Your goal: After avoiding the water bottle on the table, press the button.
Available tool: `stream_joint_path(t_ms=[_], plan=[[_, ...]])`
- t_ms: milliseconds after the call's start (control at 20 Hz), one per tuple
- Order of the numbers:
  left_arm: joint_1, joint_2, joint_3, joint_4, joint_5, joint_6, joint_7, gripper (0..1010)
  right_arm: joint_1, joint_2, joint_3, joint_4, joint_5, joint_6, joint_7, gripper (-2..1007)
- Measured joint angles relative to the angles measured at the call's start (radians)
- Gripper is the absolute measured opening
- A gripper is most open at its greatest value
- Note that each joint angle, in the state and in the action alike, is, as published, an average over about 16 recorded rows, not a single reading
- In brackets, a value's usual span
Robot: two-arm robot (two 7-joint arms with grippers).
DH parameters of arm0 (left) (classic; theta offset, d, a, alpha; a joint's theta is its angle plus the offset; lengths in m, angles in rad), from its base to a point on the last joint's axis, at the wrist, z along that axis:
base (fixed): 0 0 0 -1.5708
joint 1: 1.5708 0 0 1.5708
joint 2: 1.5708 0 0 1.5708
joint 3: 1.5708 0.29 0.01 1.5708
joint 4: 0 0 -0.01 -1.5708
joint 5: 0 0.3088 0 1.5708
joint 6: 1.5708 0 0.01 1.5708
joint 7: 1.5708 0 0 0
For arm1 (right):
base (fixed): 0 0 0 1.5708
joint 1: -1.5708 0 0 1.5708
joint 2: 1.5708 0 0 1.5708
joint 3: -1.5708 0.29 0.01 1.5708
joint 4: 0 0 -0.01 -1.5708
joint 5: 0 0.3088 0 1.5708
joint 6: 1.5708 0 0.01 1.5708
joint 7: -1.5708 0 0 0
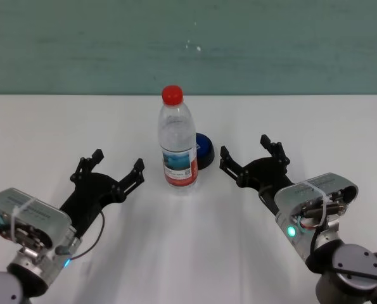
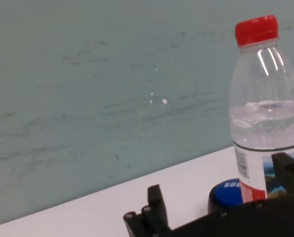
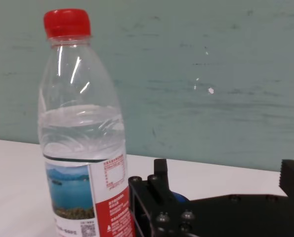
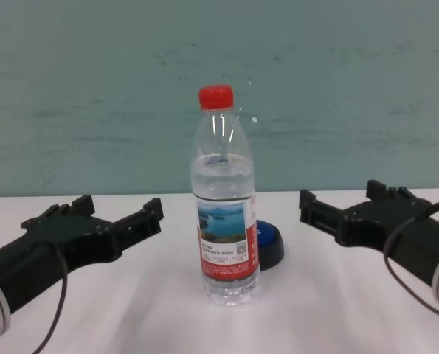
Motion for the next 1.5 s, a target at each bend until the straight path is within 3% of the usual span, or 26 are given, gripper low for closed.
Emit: stream_joint_path(t_ms=[1500], plan=[[0.0,0.0,0.0,0.0,0.0,0.0,0.0,1010,-0.003,-0.001,-0.005,0.007,0.001,-0.008,0.007,1004]])
